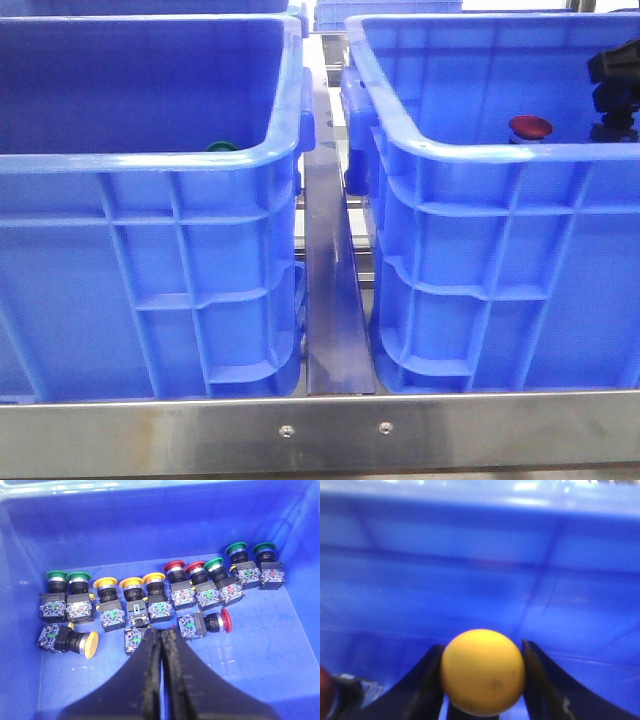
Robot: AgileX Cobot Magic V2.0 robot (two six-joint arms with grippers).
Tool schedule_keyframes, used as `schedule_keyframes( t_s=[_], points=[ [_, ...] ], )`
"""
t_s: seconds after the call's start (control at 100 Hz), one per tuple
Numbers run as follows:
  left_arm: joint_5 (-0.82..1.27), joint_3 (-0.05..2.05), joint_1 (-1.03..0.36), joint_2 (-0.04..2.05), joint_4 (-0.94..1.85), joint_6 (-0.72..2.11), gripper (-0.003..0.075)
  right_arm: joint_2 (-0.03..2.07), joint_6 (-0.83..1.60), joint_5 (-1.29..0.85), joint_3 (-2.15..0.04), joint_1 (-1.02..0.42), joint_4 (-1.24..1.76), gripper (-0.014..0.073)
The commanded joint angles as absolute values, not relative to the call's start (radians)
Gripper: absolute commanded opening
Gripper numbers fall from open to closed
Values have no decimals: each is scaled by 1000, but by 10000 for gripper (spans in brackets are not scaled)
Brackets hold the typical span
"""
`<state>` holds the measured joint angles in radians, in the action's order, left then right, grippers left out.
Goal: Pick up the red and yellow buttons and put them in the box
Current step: 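Carry the yellow button with the right gripper down into the bin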
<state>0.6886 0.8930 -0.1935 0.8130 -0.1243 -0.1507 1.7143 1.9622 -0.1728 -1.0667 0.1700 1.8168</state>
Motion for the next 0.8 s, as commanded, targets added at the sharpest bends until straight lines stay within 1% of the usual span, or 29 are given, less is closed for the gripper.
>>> schedule_keyframes(
  t_s=[0.0,0.25,0.49,0.79],
  points=[
    [616,917,-189,805,-122,-162,-20,1685,1977,-200,-1115,181,1898,107],
    [616,917,-189,805,-122,-162,-20,1689,2014,-202,-1117,205,1898,107],
    [616,917,-189,805,-122,-162,-20,1723,2015,-257,-1117,213,1898,107],
    [616,917,-189,805,-121,-162,-20,1753,2013,-249,-1096,213,1898,109]
  ],
)
